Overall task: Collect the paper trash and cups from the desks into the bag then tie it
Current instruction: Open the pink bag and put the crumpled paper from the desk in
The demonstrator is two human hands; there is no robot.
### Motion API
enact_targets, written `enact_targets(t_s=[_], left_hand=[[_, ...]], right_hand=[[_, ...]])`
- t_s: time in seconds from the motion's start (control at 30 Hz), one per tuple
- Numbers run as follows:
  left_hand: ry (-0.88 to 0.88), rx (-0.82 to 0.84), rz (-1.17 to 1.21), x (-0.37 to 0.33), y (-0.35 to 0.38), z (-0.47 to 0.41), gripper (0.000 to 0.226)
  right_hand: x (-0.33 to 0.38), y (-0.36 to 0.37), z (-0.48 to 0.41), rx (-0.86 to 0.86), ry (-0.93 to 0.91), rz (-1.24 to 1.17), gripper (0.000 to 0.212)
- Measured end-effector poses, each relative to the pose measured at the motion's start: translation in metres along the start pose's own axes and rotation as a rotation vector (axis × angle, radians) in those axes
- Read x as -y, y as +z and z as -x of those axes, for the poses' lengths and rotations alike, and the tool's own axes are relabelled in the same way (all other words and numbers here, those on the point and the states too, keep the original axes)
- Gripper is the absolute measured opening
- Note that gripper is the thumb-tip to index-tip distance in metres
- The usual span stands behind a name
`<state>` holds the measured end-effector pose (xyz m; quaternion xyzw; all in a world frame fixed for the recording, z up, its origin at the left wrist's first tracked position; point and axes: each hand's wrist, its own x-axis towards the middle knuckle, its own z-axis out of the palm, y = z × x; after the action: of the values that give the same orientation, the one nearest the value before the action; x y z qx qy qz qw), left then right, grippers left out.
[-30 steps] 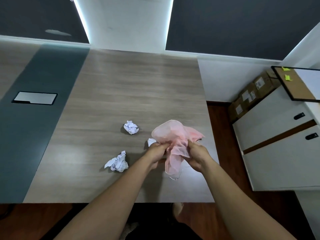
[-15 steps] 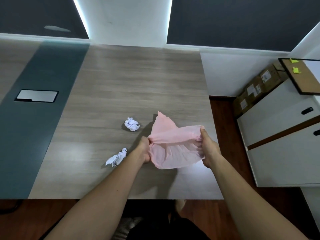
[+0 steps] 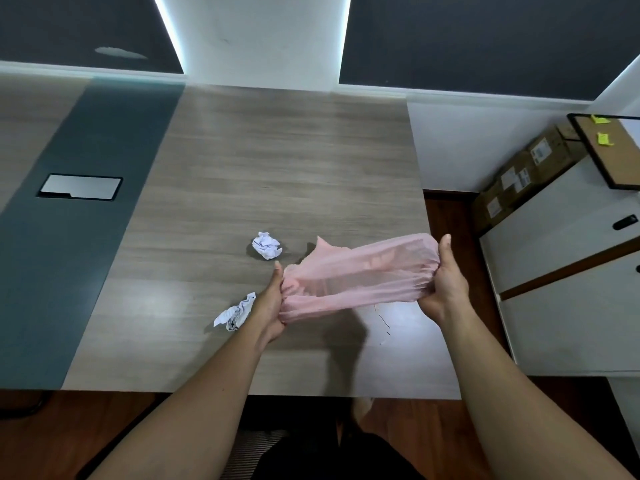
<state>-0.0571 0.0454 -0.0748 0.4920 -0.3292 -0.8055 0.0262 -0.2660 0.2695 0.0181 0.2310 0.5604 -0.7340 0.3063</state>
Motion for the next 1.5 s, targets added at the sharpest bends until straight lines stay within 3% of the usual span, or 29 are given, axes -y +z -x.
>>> enact_targets(t_s=[0.13, 0.23, 0.33, 0.43, 0.5, 0.57, 0.63, 0.7, 0.8, 0.87, 1.03, 1.2, 1.3, 1.4, 1.43, 1.5], left_hand=[[0.15, 0.123, 0.048, -0.003, 0.004, 0.008, 0.078], [0.294, 0.097, -0.103, -0.006, 0.009, 0.009, 0.049], [0.428, 0.081, -0.415, -0.015, 0.008, 0.01, 0.036], [0.504, 0.178, -0.726, -0.022, 0.006, 0.005, 0.05], [0.53, 0.281, -0.94, -0.028, 0.01, 0.006, 0.041], [0.569, 0.328, -1.166, -0.036, 0.014, 0.006, 0.027], [0.676, 0.336, -1.33, -0.042, 0.016, 0.005, 0.019], [0.76, 0.309, -1.457, -0.046, 0.018, 0.006, 0.024], [0.792, 0.22, -1.62, -0.047, 0.019, 0.004, 0.032], [0.797, 0.168, -1.671, -0.046, 0.016, 0.0, 0.029], [0.857, 0.099, -1.642, -0.047, 0.012, -0.002, 0.028], [0.91, 0.168, -1.46, -0.054, 0.016, 0.006, 0.021], [0.847, 0.113, -1.269, -0.056, 0.019, 0.007, 0.042], [0.854, 0.102, -1.263, -0.055, 0.016, 0.006, 0.063], [0.858, 0.11, -1.271, -0.054, 0.016, 0.007, 0.062], [0.876, 0.113, -1.271, -0.052, 0.016, 0.008, 0.059]], right_hand=[[-0.011, 0.003, -0.005, -0.069, -0.032, 0.381, 0.052], [-0.022, 0.007, -0.011, -0.171, -0.06, 0.717, 0.05], [-0.026, 0.015, -0.004, -0.286, -0.428, 0.943, 0.06], [-0.025, 0.023, 0.005, -0.085, -0.837, 1.124, 0.064], [-0.027, 0.03, 0.008, 0.126, -0.948, 1.261, 0.077], [-0.03, 0.039, 0.011, 0.281, -0.932, 1.34, 0.093], [-0.034, 0.044, 0.013, 0.331, -0.883, 1.25, 0.092], [-0.035, 0.049, 0.018, 0.354, -0.762, 0.997, 0.084], [-0.025, 0.057, 0.022, 0.468, -0.354, 0.477, 0.076], [-0.017, 0.058, 0.025, 0.458, -0.247, 0.395, 0.073], [-0.012, 0.06, 0.037, 0.453, -0.211, 0.788, 0.083], [-0.02, 0.056, 0.03, 0.521, 0.015, 1.336, 0.029], [-0.024, 0.053, 0.021, 0.487, -0.033, 1.787, 0.033], [-0.014, 0.056, 0.018, 0.394, -0.094, 2.23, 0.052], [-0.009, 0.057, 0.017, 0.351, -0.124, 2.216, 0.057], [0.0, 0.065, 0.019, 0.264, -0.289, 1.944, 0.059]])
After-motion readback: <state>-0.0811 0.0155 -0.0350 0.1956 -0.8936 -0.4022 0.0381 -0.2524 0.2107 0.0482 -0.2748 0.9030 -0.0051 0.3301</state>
